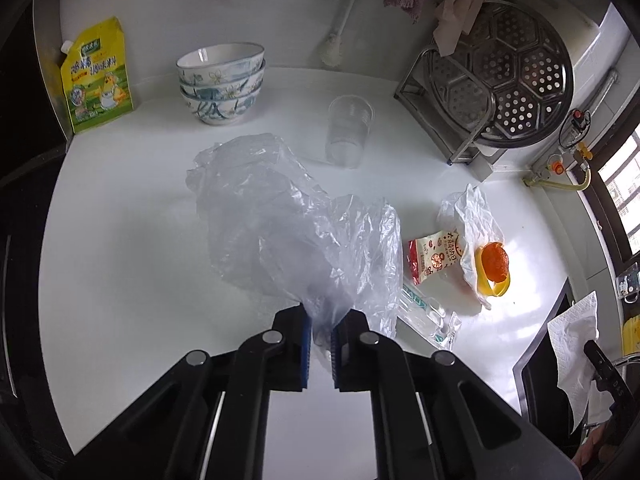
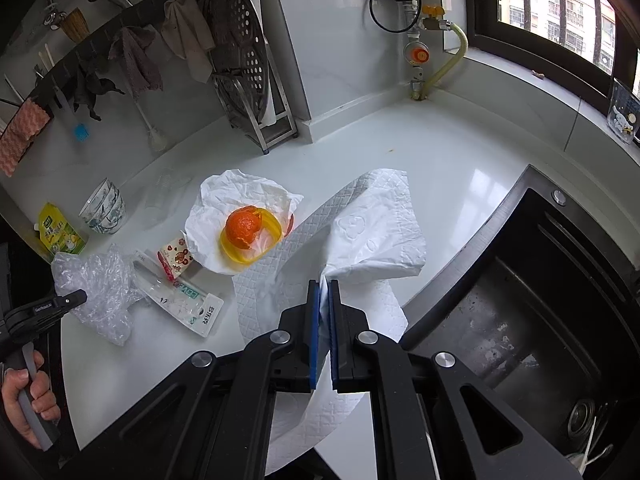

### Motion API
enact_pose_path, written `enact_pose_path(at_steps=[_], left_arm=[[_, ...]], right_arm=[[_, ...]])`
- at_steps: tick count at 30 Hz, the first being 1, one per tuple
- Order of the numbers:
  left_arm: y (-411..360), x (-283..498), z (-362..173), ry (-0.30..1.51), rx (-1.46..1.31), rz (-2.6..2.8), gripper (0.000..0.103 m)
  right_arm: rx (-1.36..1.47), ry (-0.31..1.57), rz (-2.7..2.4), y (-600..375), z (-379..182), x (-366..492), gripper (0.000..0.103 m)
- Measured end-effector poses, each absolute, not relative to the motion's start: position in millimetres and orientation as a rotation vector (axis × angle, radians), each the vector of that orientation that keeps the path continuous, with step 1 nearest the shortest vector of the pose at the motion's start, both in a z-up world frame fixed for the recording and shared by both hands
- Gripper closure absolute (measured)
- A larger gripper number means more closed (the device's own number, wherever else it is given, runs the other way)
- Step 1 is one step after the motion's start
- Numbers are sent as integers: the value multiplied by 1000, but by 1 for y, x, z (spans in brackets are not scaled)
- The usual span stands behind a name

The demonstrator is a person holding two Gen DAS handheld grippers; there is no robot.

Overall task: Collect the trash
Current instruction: 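Carry the bag and napkin down to the bin and open both grippers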

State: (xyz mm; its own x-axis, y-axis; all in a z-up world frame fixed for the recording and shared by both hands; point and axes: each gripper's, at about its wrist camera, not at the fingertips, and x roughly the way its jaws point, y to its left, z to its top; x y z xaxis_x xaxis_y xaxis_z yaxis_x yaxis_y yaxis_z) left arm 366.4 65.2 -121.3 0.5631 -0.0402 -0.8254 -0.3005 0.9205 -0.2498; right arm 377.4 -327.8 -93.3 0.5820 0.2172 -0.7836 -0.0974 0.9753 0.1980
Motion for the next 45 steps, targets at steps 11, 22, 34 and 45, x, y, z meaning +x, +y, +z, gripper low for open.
enact_pose_path(at_steps=[11,22,34,45], left_arm=[[37,311,-45,791,-86,-53,95],[-63,247,-72,832,80,-416,95],[-139,143,-188,1082,21,-486,95],[-152,123,-367,1222,97,-510,95]], right_arm=[[193,887,129,-309,-82,326,99],[183,938,117,-307,-100,220,99],[212,1041,193,-356,-202,92,98],[351,1231,155,-350,-401,74,98]])
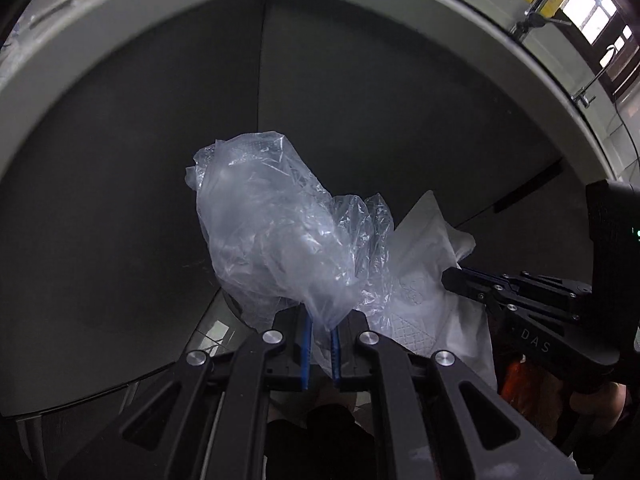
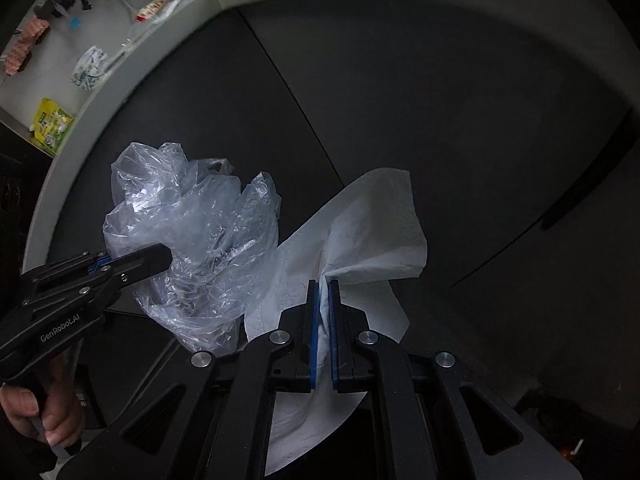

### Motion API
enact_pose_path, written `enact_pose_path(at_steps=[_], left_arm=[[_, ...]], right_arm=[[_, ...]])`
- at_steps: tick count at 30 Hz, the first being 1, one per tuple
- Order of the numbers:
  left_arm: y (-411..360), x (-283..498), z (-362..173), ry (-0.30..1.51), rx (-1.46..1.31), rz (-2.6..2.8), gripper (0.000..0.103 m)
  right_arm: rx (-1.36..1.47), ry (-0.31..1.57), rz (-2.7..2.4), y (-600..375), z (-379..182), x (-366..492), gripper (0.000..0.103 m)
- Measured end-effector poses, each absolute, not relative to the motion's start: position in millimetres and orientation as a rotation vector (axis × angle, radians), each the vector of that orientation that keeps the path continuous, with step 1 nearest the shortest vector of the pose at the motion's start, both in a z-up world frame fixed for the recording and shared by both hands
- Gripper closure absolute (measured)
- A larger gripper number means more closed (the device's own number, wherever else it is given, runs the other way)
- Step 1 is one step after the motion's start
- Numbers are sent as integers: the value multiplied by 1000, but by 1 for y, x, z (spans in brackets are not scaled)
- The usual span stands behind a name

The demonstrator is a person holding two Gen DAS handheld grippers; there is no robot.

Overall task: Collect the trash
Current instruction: 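Carry the bag and napkin down to the bin and open both grippers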

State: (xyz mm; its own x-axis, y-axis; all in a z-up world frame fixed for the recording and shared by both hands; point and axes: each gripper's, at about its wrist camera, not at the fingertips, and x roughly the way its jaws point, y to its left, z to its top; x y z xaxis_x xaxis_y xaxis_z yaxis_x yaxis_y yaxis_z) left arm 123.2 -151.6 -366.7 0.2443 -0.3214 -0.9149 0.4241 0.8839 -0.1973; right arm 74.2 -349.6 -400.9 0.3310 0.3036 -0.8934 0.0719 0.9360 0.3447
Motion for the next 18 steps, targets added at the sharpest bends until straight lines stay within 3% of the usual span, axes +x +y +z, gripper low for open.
enact_pose_path(at_steps=[10,18], left_arm=[[-149,153,-580,1247,212,-583,95],[-132,172,-688,1297,206,-512,95]], right_arm=[[408,1291,92,-343,-624,115,98],[462,1343,56,-333,-738,145,98]])
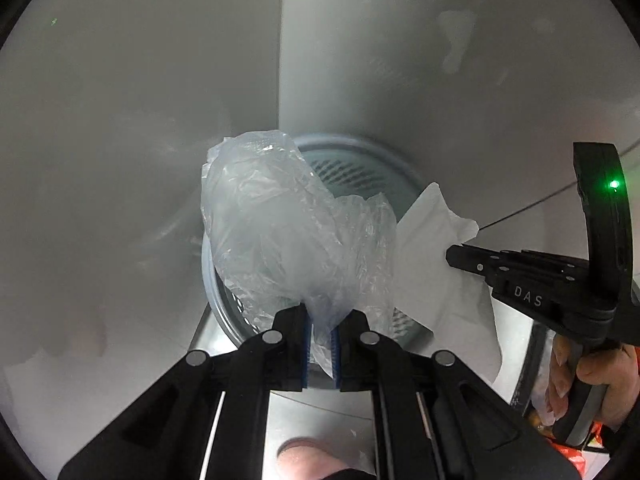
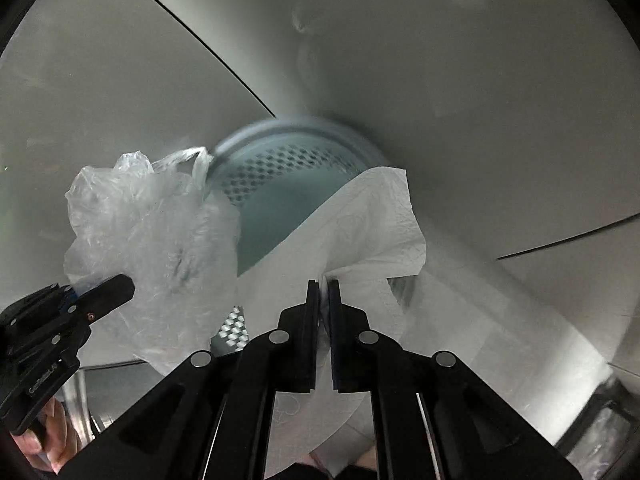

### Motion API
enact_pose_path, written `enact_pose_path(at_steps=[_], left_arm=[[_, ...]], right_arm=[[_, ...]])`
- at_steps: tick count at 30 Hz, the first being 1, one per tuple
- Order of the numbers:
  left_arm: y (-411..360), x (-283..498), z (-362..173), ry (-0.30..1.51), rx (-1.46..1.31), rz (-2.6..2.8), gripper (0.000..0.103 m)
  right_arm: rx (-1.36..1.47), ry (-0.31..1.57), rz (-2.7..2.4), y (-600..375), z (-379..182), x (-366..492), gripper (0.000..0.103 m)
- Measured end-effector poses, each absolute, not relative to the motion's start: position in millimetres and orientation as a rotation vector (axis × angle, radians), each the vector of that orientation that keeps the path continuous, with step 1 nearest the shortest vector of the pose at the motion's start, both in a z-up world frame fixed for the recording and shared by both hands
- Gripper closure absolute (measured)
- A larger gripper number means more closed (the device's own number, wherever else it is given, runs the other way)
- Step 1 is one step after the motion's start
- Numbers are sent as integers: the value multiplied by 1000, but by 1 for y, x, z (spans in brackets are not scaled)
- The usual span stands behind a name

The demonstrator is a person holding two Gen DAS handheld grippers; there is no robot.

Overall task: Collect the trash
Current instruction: 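Carry the bag and napkin down to the bin and open both grippers, then raise both open tools from the bin back toward the counter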

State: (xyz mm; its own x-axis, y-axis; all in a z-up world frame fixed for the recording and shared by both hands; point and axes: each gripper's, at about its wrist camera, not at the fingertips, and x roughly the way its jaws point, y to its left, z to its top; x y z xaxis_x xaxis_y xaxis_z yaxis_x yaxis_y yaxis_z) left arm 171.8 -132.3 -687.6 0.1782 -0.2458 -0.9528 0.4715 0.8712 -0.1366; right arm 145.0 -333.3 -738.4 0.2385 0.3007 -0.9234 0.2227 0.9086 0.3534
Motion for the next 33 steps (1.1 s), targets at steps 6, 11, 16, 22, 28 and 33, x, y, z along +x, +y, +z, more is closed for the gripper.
enact_pose_path(at_steps=[6,11,16,22,28,33], left_arm=[[-140,177,-715,1310,212,-513,83],[-142,157,-716,1304,208,-505,50],[-135,150,-709,1307,214,-491,42],[-125,149,-694,1317,210,-452,25],[-117,154,-671,1332,229,-444,24],[-108,142,-615,1324,210,-428,24]], right_arm=[[468,1355,59,-317,-767,161,96],[494,1368,47,-322,-773,161,73],[490,1376,41,-318,-764,160,70],[518,1389,24,-324,-744,145,70],[531,1405,-5,-343,-718,126,69],[551,1440,-14,-347,-672,103,69]])
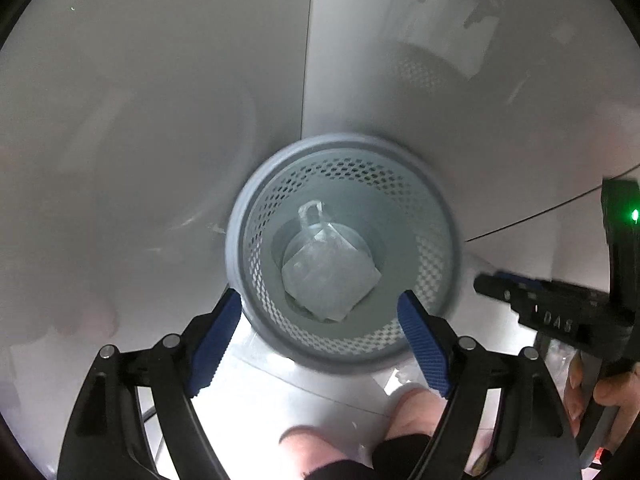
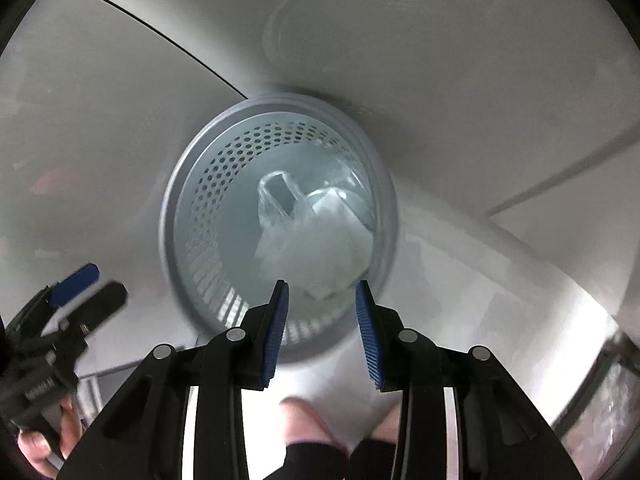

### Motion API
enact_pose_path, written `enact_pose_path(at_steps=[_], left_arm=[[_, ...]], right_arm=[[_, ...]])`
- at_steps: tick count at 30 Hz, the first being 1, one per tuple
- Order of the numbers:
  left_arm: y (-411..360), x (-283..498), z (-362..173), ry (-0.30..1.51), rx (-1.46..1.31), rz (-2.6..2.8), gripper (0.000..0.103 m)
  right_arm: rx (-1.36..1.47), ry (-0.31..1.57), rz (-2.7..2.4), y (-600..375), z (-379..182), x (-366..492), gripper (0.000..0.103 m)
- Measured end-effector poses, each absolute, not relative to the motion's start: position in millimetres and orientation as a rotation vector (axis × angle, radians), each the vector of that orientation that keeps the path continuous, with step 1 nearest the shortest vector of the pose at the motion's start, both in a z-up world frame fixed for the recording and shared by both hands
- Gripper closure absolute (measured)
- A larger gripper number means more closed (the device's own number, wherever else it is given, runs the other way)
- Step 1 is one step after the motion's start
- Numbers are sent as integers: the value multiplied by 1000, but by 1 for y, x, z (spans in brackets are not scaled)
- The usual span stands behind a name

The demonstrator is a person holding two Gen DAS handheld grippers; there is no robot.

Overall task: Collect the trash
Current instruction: 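Raise both open tools from the bin back toward the counter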

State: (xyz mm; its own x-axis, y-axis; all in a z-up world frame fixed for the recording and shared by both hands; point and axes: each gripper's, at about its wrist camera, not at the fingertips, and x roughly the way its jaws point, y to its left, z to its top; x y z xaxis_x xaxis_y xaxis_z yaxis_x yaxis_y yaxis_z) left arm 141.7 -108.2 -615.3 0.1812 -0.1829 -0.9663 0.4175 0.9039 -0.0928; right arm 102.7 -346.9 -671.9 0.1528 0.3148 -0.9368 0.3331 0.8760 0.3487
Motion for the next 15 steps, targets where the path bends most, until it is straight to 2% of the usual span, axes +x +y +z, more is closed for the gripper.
enact_pose_path(at_steps=[3,8,13,15], left_arm=[[-105,132,-555,1305,190,-420,24],[-107,116,-426,1260,184,-408,24],[-114,119,-287,1190,137,-374,24],[-109,119,-234,1145,116,-344,21]], right_arm=[[550,1465,-4,-341,-622,78,69],[543,1460,63,-340,-502,44,69],[452,1370,196,-331,-376,52,67],[434,1309,240,-331,-324,57,67]])
